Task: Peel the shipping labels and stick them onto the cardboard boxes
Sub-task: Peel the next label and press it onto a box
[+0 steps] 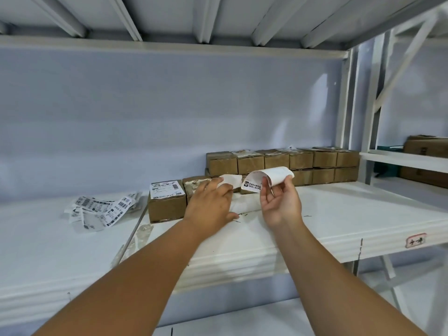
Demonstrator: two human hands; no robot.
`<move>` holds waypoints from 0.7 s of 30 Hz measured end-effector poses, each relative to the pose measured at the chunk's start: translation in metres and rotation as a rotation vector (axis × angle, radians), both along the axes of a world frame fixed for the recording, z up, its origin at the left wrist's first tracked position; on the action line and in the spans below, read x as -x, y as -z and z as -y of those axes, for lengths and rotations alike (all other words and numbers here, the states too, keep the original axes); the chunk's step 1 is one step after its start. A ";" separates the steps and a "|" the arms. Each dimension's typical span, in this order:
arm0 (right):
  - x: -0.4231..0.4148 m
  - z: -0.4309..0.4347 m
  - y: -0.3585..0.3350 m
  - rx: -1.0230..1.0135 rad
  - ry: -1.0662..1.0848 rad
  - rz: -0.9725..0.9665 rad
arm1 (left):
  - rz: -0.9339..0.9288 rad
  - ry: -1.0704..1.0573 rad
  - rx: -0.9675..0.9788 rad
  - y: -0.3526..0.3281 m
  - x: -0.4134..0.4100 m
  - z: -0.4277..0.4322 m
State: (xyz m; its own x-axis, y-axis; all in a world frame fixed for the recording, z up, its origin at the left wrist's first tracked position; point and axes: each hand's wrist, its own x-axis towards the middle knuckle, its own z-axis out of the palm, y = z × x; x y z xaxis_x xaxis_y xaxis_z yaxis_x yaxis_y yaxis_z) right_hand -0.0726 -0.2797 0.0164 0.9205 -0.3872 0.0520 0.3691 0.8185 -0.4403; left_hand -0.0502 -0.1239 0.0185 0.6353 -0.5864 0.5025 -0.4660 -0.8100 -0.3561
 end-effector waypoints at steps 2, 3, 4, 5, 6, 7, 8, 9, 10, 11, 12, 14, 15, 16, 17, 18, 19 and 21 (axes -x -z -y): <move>0.000 0.000 0.000 -0.026 -0.013 0.015 | 0.032 0.009 0.005 0.003 -0.005 0.013; 0.000 -0.001 0.000 -0.027 -0.020 0.017 | 0.036 0.017 0.003 0.005 -0.008 0.019; 0.000 -0.001 0.000 -0.022 -0.025 0.017 | 0.027 0.025 0.004 0.006 -0.010 0.024; 0.000 -0.002 -0.001 -0.015 -0.031 0.018 | 0.012 0.033 0.008 0.007 -0.012 0.028; 0.000 -0.002 -0.001 -0.007 -0.037 0.017 | 0.001 0.037 0.016 0.009 -0.014 0.031; 0.000 -0.002 -0.001 -0.001 -0.041 0.018 | 0.003 0.044 0.036 0.010 -0.015 0.033; 0.000 -0.002 -0.002 0.001 -0.044 0.022 | 0.013 0.057 0.071 0.011 -0.015 0.034; 0.001 -0.002 -0.002 0.004 -0.047 0.026 | 0.020 0.071 0.121 0.011 -0.015 0.033; 0.001 -0.002 -0.002 0.006 -0.049 0.030 | 0.017 0.085 0.179 0.011 -0.014 0.032; 0.001 -0.002 -0.001 0.006 -0.048 0.033 | 0.007 0.094 0.244 0.008 -0.013 0.029; 0.001 -0.002 -0.001 0.006 -0.049 0.034 | -0.010 0.106 0.329 0.006 -0.012 0.024; 0.001 -0.001 -0.001 0.014 -0.058 0.041 | -0.053 0.145 0.572 -0.002 -0.007 0.012; 0.002 -0.001 -0.002 0.016 -0.065 0.043 | -0.085 0.162 0.719 -0.006 -0.003 0.005; 0.003 -0.002 -0.003 0.019 -0.072 0.044 | -0.126 0.164 0.865 -0.010 0.001 -0.003; 0.003 -0.003 -0.003 0.029 -0.077 0.042 | -0.163 0.148 0.996 -0.013 0.005 -0.012; 0.003 -0.004 -0.003 0.046 -0.082 0.038 | -0.191 0.120 1.108 -0.016 0.009 -0.020; 0.004 -0.007 -0.004 0.069 -0.093 0.032 | -0.211 0.091 1.208 -0.018 0.012 -0.030; 0.005 -0.019 -0.007 0.108 -0.117 0.014 | -0.194 0.059 1.383 -0.022 0.017 -0.052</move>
